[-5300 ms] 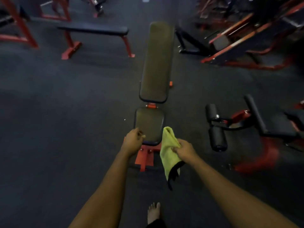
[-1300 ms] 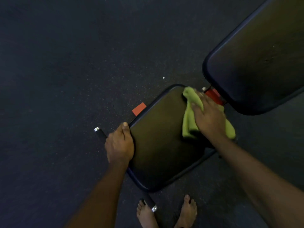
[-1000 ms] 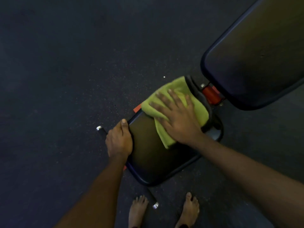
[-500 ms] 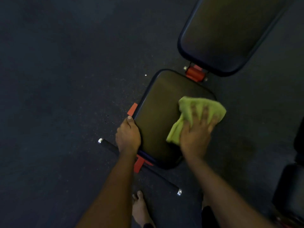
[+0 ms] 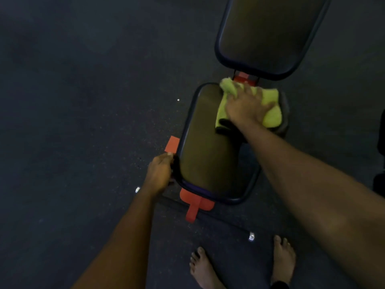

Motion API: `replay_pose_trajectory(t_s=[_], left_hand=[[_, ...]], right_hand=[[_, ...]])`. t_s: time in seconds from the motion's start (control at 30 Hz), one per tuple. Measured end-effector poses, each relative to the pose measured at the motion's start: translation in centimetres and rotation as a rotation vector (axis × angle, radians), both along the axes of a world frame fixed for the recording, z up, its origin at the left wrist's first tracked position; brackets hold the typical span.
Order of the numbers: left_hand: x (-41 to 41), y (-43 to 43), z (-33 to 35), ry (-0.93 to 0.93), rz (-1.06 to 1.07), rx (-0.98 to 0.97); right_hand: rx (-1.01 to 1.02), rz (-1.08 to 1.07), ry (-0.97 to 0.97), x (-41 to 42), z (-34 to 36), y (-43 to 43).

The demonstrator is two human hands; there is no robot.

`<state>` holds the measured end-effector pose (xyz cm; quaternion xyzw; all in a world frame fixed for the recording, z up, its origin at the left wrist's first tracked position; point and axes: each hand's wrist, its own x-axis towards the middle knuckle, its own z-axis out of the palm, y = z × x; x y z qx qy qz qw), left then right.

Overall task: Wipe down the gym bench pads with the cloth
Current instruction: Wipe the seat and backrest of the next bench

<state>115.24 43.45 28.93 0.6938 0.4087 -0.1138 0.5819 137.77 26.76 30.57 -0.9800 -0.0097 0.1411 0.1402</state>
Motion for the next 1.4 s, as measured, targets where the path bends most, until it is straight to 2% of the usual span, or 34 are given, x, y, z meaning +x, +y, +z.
replay_pose_trajectory(t_s=[0.13, 0.23, 0.3, 0.37, 0.5, 0.57, 0.67, 0.8, 0.9, 0.97, 1.1, 1.2, 1.27, 1.4], left_hand=[[-1.9, 2.2, 0.3, -0.108, 0.066, 0.079], [-2.4, 2.1, 0.7, -0.157, 0.076, 0.035], [-2.3, 1.2, 0.9, -0.153, 0.049, -0.018], [-2.1, 0.7, 1.2, -0.168, 0.056, -0.058], [-2.9, 0.7, 1.3, -0.205, 0.079, -0.041], [-3.7, 1.3, 0.9, -0.227, 0.110, 0.055], [-4.3, 1.8, 0.8, -0.249, 0.185, 0.238], [-3.2, -0.2, 2.4, -0.271, 0.214, 0.301], [-1.2, -1.8, 3.2, -0.272, 0.077, 0.260], [0.4, -2.6, 3.2, -0.203, -0.019, 0.209], [3.1, -4.0, 2.3, 0.000, -0.161, 0.170], [3.5, -4.9, 1.9, 0.034, -0.120, 0.258], [3.2, -5.5, 1.6, 0.023, -0.083, 0.326], [3.4, -6.0, 1.1, 0.054, -0.058, 0.462]], right_hand=[[-0.048, 0.502, -0.231, -13.0, 0.0, 1.5], [-0.069, 0.702, -0.191, -19.1, 0.6, -1.9], [-0.090, 0.650, -0.183, -17.3, 0.6, -3.7], [-0.093, 0.506, -0.190, -13.2, 0.2, -2.8], [-0.045, 0.229, -0.070, -3.7, 0.3, 5.1], [-0.113, 0.366, -0.059, -3.8, 0.4, 8.1], [-0.192, 0.670, -0.170, -10.6, -0.3, 8.2], [-0.049, 0.684, -0.181, -18.8, 0.5, 2.1], [-0.068, 0.530, -0.199, -22.7, -0.1, -3.8], [0.017, 0.240, -0.178, -22.3, -1.1, -6.2], [0.402, -0.427, -0.156, -21.3, -1.9, -4.8], [0.488, -0.538, -0.162, -22.9, -1.9, -3.8], [0.465, -0.563, -0.147, -21.1, -1.8, -4.5], [0.443, -0.616, -0.047, -9.7, -2.4, -6.9]])
